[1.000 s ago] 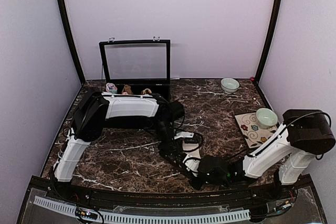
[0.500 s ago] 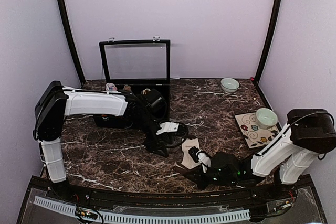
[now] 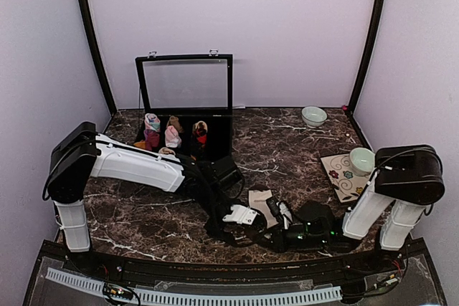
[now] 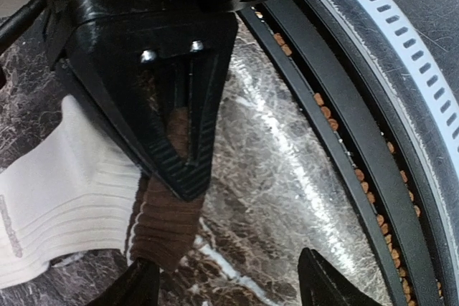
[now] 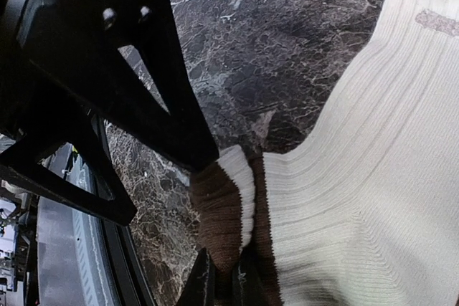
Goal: Roll the socks
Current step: Roll the sock at the center of the board.
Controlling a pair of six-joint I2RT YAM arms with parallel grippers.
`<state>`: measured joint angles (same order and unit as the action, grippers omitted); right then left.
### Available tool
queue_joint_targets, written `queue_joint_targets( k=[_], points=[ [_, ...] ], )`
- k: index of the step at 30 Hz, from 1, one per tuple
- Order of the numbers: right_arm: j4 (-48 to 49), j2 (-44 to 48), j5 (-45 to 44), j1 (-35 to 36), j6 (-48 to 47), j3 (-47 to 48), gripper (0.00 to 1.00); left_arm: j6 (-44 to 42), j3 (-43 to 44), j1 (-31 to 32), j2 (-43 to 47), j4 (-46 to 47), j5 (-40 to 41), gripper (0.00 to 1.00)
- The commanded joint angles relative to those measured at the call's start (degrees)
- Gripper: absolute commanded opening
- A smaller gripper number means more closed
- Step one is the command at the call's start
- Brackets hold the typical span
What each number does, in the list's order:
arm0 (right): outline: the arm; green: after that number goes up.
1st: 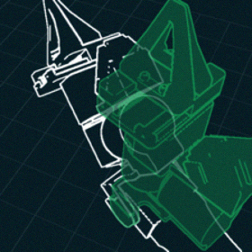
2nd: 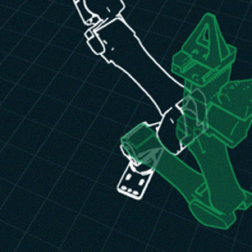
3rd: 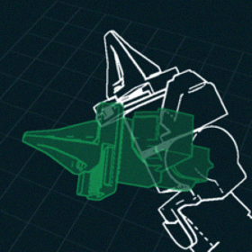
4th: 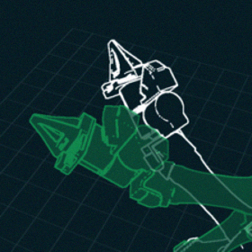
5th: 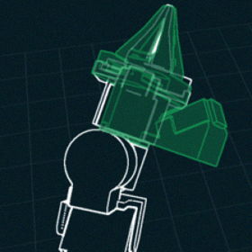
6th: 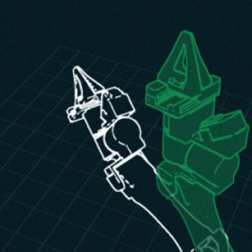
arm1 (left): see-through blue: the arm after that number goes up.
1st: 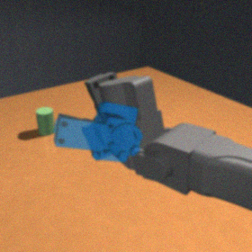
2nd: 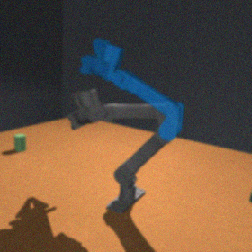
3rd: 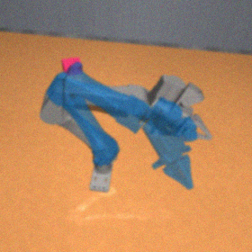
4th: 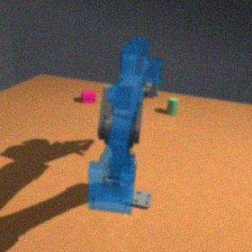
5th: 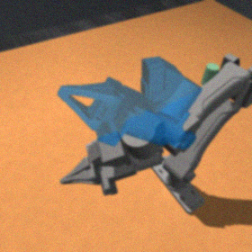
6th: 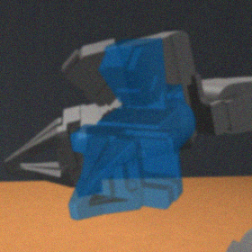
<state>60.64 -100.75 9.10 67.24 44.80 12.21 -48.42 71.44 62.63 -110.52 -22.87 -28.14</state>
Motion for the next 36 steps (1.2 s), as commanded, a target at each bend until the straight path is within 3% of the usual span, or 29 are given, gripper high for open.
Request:
queue_joint_targets(
  k=[1, 12, 20, 27, 33, 36],
  points=[
    [-14.2, -5.0, 5.4, -1.5, 2.4, -4.1, 0.00, -1.2, 0.6, 1.0, 1.5, 4.2, 1.3, 0.67],
    [-10.4, -8.7, 8.2, -4.8, 5.6, -5.2, 0.00, -3.3, -3.3, 3.0, 4.1, 8.8, 6.2, 0.62],
    [-3.3, -14.1, 11.8, -6.2, 9.3, -5.6, 0.00, -5.4, -5.2, 3.8, 2.5, 11.4, 8.0, 0.50],
    [-8.5, -12.3, 11.2, -6.2, 7.9, -5.4, 0.00, -6.7, -4.4, 3.9, -0.5, 12.2, 9.2, 0.44],
    [-19.5, -6.7, 8.0, -6.2, 3.8, -2.8, 0.00, -7.6, -2.0, 3.9, -4.3, 10.0, 9.5, 0.18],
    [-26.6, -3.5, 6.3, -6.2, 1.4, -0.8, 0.05, -7.7, -1.4, 3.9, -5.6, 9.6, 9.9, 0.07]
  ],
)
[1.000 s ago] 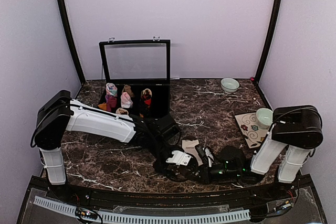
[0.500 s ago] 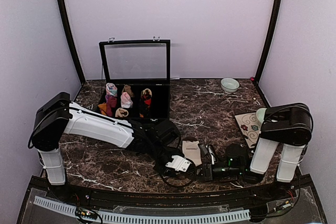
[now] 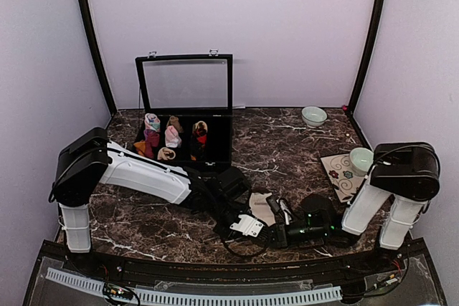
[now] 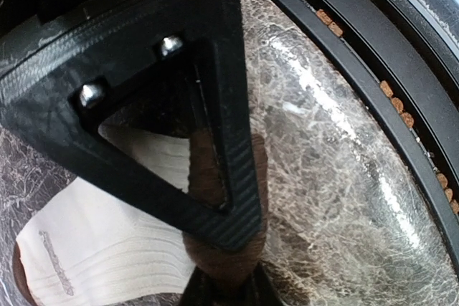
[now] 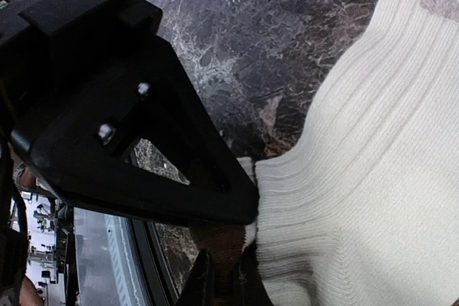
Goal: Roll the socks
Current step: Roll the sock at the center of the board.
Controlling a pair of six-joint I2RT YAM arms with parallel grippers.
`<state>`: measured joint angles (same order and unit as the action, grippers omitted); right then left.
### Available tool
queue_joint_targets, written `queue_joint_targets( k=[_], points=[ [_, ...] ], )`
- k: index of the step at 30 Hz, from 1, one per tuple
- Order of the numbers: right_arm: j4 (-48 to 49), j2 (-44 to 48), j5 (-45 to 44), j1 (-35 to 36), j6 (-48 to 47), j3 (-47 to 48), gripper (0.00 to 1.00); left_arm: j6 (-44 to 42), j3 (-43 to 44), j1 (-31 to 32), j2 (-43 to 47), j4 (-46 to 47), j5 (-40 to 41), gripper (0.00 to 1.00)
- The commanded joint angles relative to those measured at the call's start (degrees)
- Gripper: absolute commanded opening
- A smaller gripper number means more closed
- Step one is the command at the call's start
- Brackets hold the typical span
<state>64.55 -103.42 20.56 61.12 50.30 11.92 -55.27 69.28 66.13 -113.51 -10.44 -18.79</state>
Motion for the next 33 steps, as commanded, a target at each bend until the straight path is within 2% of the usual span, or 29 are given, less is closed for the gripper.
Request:
queue_joint_targets(
  k=[1, 2, 3, 4, 5, 6, 13, 20, 24, 27, 28, 30, 31, 33],
  points=[
    [-32.2, 0.4, -6.1, -0.1, -4.7, -0.1, 0.07, -1.0, 1.0, 0.4, -2.9, -3.3, 0.7, 0.05],
    [-33.4, 1.8, -6.9, -0.1, -5.1, 0.0, 0.08, -1.0, 1.0, 0.4, -3.1, -3.5, 0.8, 0.04],
    [-34.8, 3.6, -7.8, -0.1, -5.5, 0.0, 0.16, -1.1, 0.9, 0.4, -3.1, -3.9, 0.8, 0.03],
    [-36.1, 5.7, -9.1, 0.0, -5.9, 0.0, 0.43, -1.2, 0.7, 0.4, -3.2, -4.3, 0.8, 0.03],
    [-38.2, 7.9, -10.8, 0.2, -6.4, 0.0, 0.92, -1.2, 0.7, 0.4, -3.3, -4.5, 1.0, 0.03],
    [-40.2, 10.5, -12.6, 0.6, -6.9, 0.0, 0.98, -1.3, 0.6, 0.3, -3.4, -4.8, 1.0, 0.02],
    [-49.8, 25.3, -22.8, 1.6, -6.1, -0.1, 0.99, -1.4, 1.0, -0.4, -4.5, -7.3, 0.8, 0.04],
    [-63.9, 38.1, -39.0, 2.3, -5.6, 2.4, 0.99, -2.6, 1.0, -0.7, -5.5, -10.6, 4.9, 0.10],
    [-62.7, 48.2, -42.5, 2.6, -6.0, -0.9, 0.99, -2.2, 1.1, -1.0, -5.7, -10.6, 5.3, 0.10],
    [-57.0, 57.4, -44.1, 2.5, 2.2, -7.7, 0.99, -2.0, 1.8, -1.0, -5.9, -11.3, 4.9, 0.11],
    [-52.2, 61.3, -41.6, 2.4, 2.7, -10.0, 0.99, -2.0, 2.0, -1.0, -6.1, -11.7, 4.8, 0.11],
    [-45.8, 65.7, -35.1, 2.3, -5.8, -13.0, 0.99, -2.3, 2.4, -1.3, -6.3, -12.7, 4.5, 0.11],
    [-45.7, 67.6, -33.9, 2.4, -7.6, -13.0, 0.99, -2.5, 2.6, -1.5, -6.3, -13.7, 3.9, 0.11],
    [-51.9, 68.4, -35.0, 2.5, -10.2, -10.6, 0.99, -2.4, 3.7, -2.4, -6.5, -16.0, 1.5, 0.12]
  ],
)
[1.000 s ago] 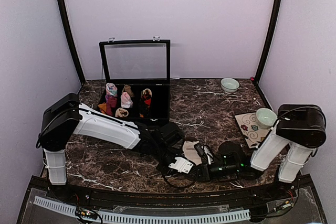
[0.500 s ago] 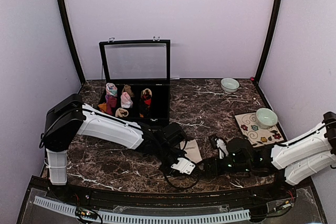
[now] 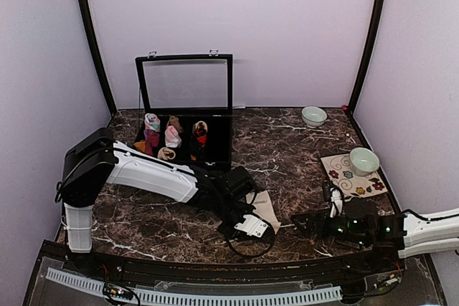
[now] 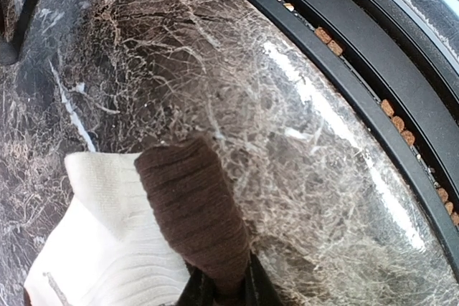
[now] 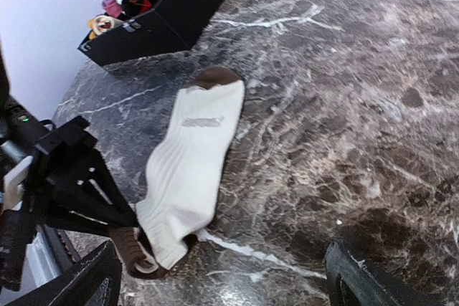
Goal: Roll the socks
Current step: Roll the sock at the center of the board.
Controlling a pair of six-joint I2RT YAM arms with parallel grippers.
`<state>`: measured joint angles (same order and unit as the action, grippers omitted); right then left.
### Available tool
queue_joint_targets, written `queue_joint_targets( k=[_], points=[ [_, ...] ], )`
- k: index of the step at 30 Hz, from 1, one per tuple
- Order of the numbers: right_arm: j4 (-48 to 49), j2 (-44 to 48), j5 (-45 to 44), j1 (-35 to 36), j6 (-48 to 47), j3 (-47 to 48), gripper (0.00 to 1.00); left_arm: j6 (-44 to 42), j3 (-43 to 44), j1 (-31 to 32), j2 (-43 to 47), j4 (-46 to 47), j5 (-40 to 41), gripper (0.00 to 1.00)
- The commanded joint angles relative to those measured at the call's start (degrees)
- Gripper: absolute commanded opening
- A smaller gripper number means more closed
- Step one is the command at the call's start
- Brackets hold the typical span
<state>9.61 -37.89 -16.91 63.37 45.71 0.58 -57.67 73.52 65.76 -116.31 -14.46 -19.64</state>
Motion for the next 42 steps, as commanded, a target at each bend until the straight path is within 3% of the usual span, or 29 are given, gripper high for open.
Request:
queue_joint_targets(
  k=[1, 4, 9, 14, 19, 29, 42],
  points=[
    [-0.5, 2.0, 2.1, 0.5, -6.5, 2.2, 0.99, 0.2, 0.2, -2.6, -3.8, -13.4, 1.1, 0.12],
    [-1.9, -2.6, -0.2, 3.7, -8.1, 4.6, 0.98, 1.9, 2.1, -4.6, -3.9, -15.1, -1.6, 0.13],
    [3.0, -15.7, -3.5, 9.7, -12.4, 7.8, 0.80, 0.6, 5.8, -7.6, -5.4, -22.1, -5.2, 0.13],
    [2.7, -26.5, -7.1, 17.4, -20.5, 13.8, 0.79, -0.7, 6.9, -7.9, -7.5, -25.6, -6.4, 0.13],
    [4.7, -29.8, -14.4, 25.8, -28.2, 15.9, 0.79, -0.7, 10.2, -7.8, -10.3, -27.9, -7.7, 0.14],
    [7.2, -41.6, -16.6, 26.8, -43.5, 24.8, 0.71, -3.3, 13.5, -7.4, -12.3, -31.2, -9.7, 0.16],
    [14.9, -50.2, -12.8, 24.7, -50.4, 26.9, 0.57, -8.1, 18.1, -6.0, -15.4, -37.1, -11.5, 0.16]
  ],
)
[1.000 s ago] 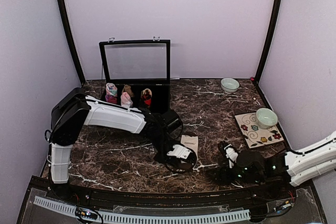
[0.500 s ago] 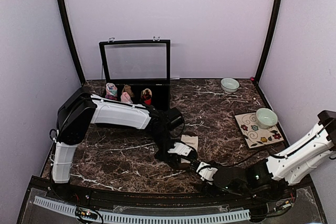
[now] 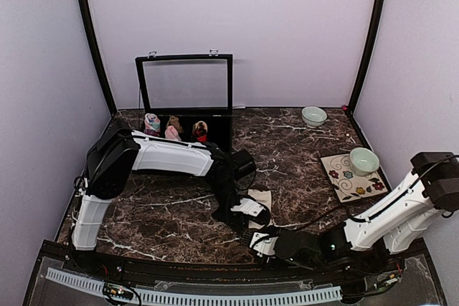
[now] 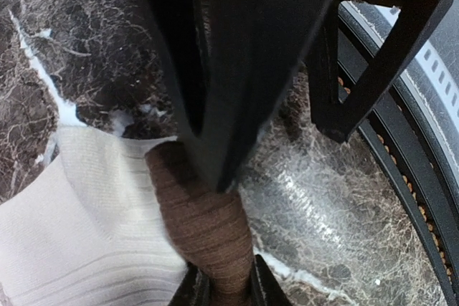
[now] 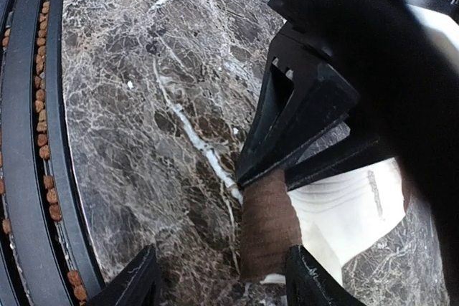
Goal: Roll the socks
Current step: Roll the sock at the center of the board.
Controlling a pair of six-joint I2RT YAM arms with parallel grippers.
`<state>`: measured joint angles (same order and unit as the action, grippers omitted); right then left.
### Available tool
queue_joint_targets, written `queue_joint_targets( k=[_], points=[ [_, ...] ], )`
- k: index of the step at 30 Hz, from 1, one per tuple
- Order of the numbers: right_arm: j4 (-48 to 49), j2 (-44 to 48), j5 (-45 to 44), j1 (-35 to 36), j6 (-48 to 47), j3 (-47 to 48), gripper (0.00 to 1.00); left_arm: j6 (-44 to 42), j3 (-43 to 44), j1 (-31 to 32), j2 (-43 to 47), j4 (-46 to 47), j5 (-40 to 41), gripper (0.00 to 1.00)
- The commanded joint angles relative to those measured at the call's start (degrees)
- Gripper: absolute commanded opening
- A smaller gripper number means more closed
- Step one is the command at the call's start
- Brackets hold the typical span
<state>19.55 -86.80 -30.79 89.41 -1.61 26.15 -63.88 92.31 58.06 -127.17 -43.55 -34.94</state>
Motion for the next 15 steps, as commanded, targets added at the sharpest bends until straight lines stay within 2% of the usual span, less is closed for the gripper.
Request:
queue_joint_targets(
  k=[1, 8, 11, 15],
  points=[
    [5.5, -1.5, 1.7, -2.0, -3.7, 1.2, 0.56, -2.0, -0.5, 1.8, -4.7, -8.1, 3.8, 0.16],
    [7.6, -3.7, 4.9, -5.8, -5.6, 1.5, 0.46, -2.2, 1.3, 1.8, -5.8, -9.3, 3.8, 0.16],
    [8.0, -6.7, 4.6, -6.3, -5.2, 1.8, 0.36, -2.4, 1.3, 1.8, -5.9, -9.5, 3.7, 0.16],
    [9.4, -9.4, 3.6, -6.6, -4.4, 1.9, 0.34, -3.3, 1.2, 1.8, -5.9, -10.1, 3.4, 0.16]
  ],
)
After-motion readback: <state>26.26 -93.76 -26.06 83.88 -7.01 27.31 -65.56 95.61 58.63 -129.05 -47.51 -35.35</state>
